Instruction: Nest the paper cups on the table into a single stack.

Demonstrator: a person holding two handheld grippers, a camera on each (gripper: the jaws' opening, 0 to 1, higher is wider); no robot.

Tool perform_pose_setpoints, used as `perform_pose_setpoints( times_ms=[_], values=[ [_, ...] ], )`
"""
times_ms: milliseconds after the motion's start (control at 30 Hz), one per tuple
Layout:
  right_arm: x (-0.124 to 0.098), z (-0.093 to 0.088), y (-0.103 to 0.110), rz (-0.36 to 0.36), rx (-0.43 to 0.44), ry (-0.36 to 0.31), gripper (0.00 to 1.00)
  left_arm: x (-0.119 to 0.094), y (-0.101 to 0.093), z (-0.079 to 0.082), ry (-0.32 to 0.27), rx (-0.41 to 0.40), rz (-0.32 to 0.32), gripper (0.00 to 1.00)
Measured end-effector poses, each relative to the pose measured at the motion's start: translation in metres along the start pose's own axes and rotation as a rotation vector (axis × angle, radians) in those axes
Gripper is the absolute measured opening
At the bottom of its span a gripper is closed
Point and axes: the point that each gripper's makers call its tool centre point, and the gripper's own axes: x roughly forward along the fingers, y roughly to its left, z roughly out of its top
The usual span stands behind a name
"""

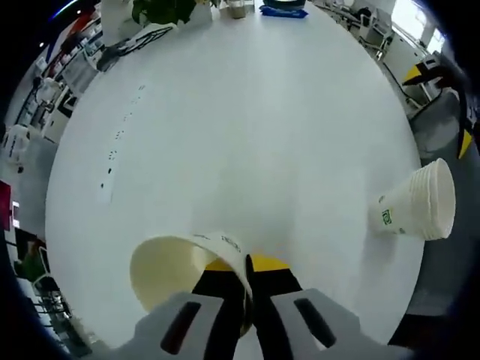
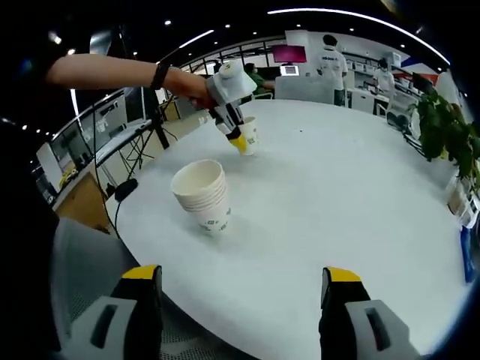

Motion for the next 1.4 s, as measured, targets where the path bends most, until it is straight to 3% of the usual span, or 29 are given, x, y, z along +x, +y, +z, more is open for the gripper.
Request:
perform_pose_setpoints(
  times_ms=[167, 400, 500, 700, 967, 1100, 1400],
  values=[
    [0.002, 0.000, 0.002, 0.006, 0.000, -0.004, 0.89, -0.031, -0.016, 0.003, -0.010, 0.004, -0.017, 0.00],
    [0.005, 0.002, 0.005, 0.019, -0.012, -0.003, 0.89, -0.055, -0.029, 0.012, -0.032, 0.068, 0.003, 0.00],
    [0.006, 0.005, 0.005, 0.022, -0.007, -0.010, 0.89, -0.073, -0.047, 0.019, -0.038, 0.119, 0.009, 0.00],
    [0.009, 0.007, 0.008, 0.033, -0.023, -0.005, 0.89, -0.089, -0.061, 0.026, -0.042, 0.192, 0.006, 0.00],
    [0.013, 0.010, 0.013, 0.051, -0.039, -0.004, 0.89, -0.101, -0.084, 0.037, -0.046, 0.274, -0.014, 0.00],
    [0.014, 0.009, 0.014, 0.056, -0.044, -0.002, 0.89, -0.111, -0.107, 0.047, -0.049, 0.317, -0.023, 0.00],
    [0.012, 0.006, 0.013, 0.055, -0.041, 0.001, 0.89, -0.110, -0.139, 0.063, -0.081, 0.377, -0.072, 0.00]
  ],
)
